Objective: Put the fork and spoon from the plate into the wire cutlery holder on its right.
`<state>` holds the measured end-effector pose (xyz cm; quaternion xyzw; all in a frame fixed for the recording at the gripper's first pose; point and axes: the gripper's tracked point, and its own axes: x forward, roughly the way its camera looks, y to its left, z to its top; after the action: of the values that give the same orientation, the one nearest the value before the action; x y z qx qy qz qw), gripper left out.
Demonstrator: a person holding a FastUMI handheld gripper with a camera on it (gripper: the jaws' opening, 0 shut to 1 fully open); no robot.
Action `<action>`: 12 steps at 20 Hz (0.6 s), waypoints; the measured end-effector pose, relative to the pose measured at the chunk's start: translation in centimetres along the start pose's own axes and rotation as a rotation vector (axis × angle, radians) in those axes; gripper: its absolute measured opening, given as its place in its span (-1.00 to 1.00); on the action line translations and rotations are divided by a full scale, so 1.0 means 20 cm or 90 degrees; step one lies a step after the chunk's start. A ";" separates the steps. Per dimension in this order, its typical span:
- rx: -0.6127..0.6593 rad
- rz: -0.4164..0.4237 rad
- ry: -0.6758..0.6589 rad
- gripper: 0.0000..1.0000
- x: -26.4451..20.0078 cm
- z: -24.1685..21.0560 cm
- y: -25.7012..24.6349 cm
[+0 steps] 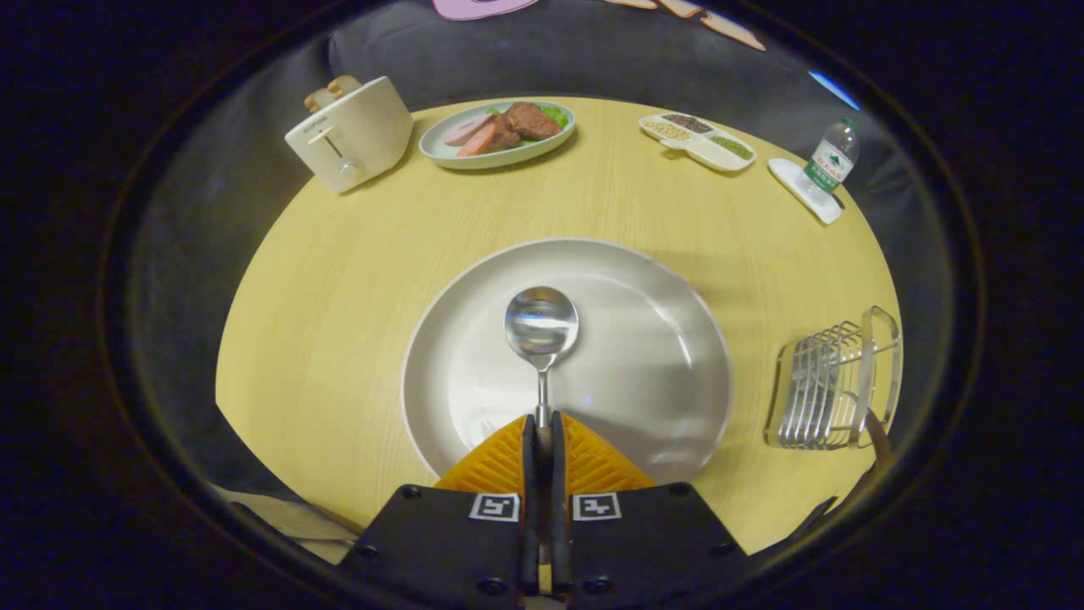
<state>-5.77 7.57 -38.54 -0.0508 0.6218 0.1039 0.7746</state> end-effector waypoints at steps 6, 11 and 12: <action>0.027 -0.011 -0.015 -0.82 -0.19 0.02 -0.19; 0.043 -0.031 -0.036 -0.82 -0.34 0.06 -0.39; 0.045 -0.036 -0.041 -0.82 -0.37 0.06 -0.43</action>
<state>-4.16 -1.29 -31.43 -0.0378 0.5985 0.0619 0.7978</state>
